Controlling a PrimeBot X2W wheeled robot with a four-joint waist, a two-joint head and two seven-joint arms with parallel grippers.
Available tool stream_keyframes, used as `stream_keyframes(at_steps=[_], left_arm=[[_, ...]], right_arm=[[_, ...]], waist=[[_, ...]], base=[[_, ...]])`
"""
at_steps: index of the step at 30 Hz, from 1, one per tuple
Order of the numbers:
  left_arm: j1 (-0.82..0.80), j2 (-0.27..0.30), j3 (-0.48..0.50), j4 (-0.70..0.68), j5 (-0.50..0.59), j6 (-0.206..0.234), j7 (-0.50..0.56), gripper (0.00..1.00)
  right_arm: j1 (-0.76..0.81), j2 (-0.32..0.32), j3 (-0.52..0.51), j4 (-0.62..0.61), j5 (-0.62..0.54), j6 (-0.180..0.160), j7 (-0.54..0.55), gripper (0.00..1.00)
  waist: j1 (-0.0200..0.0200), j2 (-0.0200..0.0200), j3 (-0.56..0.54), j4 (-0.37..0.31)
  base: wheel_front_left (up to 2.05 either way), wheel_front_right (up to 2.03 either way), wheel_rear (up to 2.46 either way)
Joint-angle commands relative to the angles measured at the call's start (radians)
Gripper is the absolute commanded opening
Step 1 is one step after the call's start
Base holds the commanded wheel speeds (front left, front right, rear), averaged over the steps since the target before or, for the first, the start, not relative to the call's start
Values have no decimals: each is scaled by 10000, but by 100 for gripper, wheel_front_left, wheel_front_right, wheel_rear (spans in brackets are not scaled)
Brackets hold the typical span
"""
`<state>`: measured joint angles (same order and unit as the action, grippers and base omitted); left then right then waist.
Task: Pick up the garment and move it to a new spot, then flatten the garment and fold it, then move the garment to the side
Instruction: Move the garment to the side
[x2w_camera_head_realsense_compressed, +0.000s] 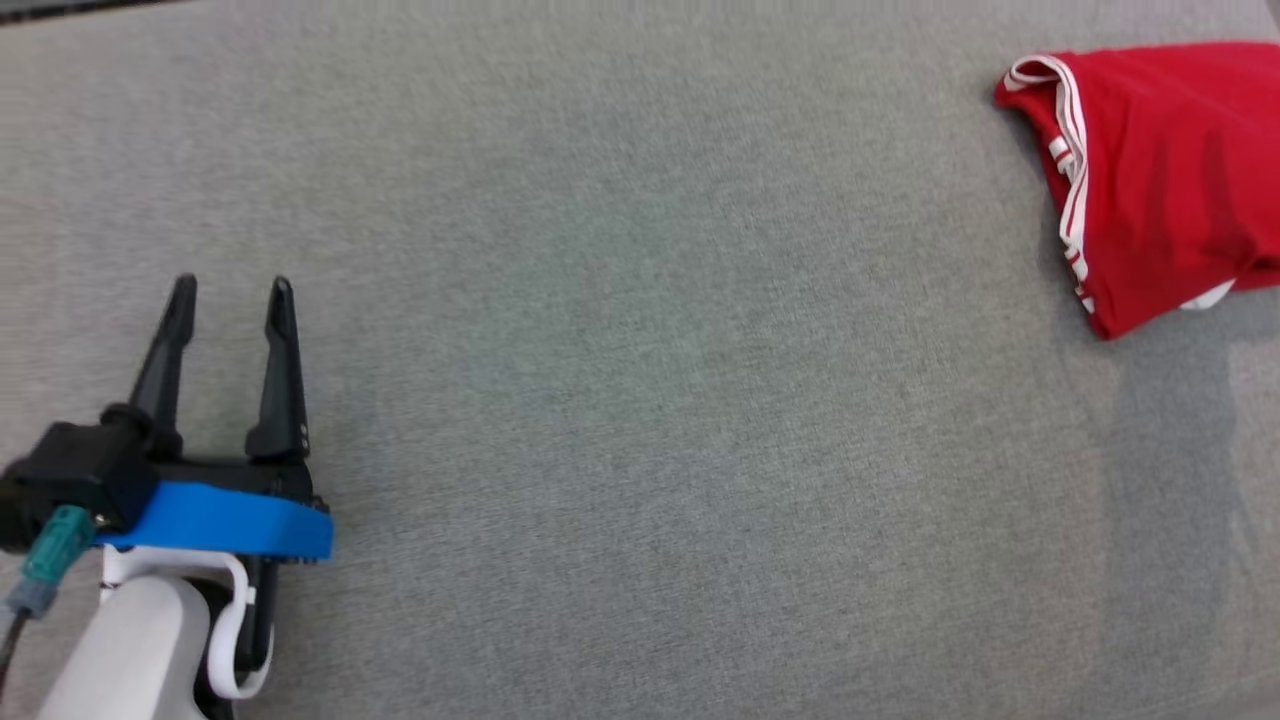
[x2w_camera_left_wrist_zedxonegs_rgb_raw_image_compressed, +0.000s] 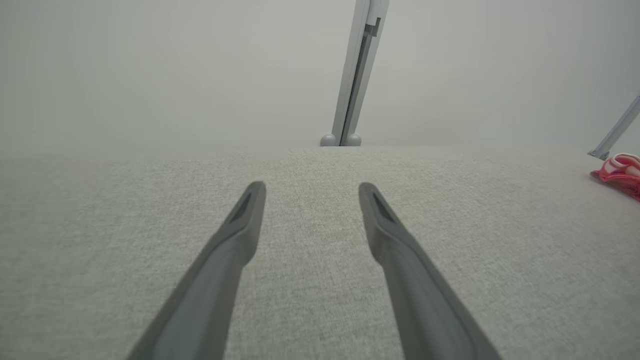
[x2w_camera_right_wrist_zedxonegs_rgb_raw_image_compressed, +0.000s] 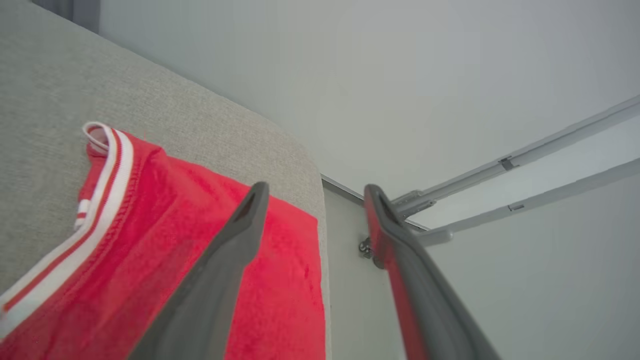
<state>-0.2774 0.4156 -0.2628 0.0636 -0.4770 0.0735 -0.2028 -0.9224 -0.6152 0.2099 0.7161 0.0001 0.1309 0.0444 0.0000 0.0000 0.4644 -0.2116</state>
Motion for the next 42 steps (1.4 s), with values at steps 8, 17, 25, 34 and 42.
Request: stream_keyframes(at_steps=[8, 17, 25, 34, 42], left_arm=[[751, -646, -134, 1150, -260, -153, -476, 100], [1523, -990, -152, 1809, -338, -195, -584, 100], [2152, -988, -51, 1855, -391, -136, -615, 100], [2420, -1195, -95, 1957, -466, -111, -621, 100], [2474, -1242, -1, 1982, -471, -95, -628, 100]], right_arm=[[2676, 1378, -1258, -1156, 1034, -2, -1071, 100], [6270, 3349, -2158, -3344, 1078, 0, -1531, 100], [8046, 4873, -2848, -4951, 1296, 0, -1217, 100], [9005, 5339, -3004, -6088, 1199, 0, -794, 100], [9303, 5457, -2973, -6452, 1386, 0, -575, 100]], waist=[[0, 0, -2156, 1110], [0, 0, -3720, 1549], [0, 0, -4214, 1497], [0, 0, -4611, 1522], [0, 0, -4626, 1547]], base=[[0, 0, 0], [0, 0, 0], [0, 0, 0], [0, 0, 0], [0, 0, 0]])
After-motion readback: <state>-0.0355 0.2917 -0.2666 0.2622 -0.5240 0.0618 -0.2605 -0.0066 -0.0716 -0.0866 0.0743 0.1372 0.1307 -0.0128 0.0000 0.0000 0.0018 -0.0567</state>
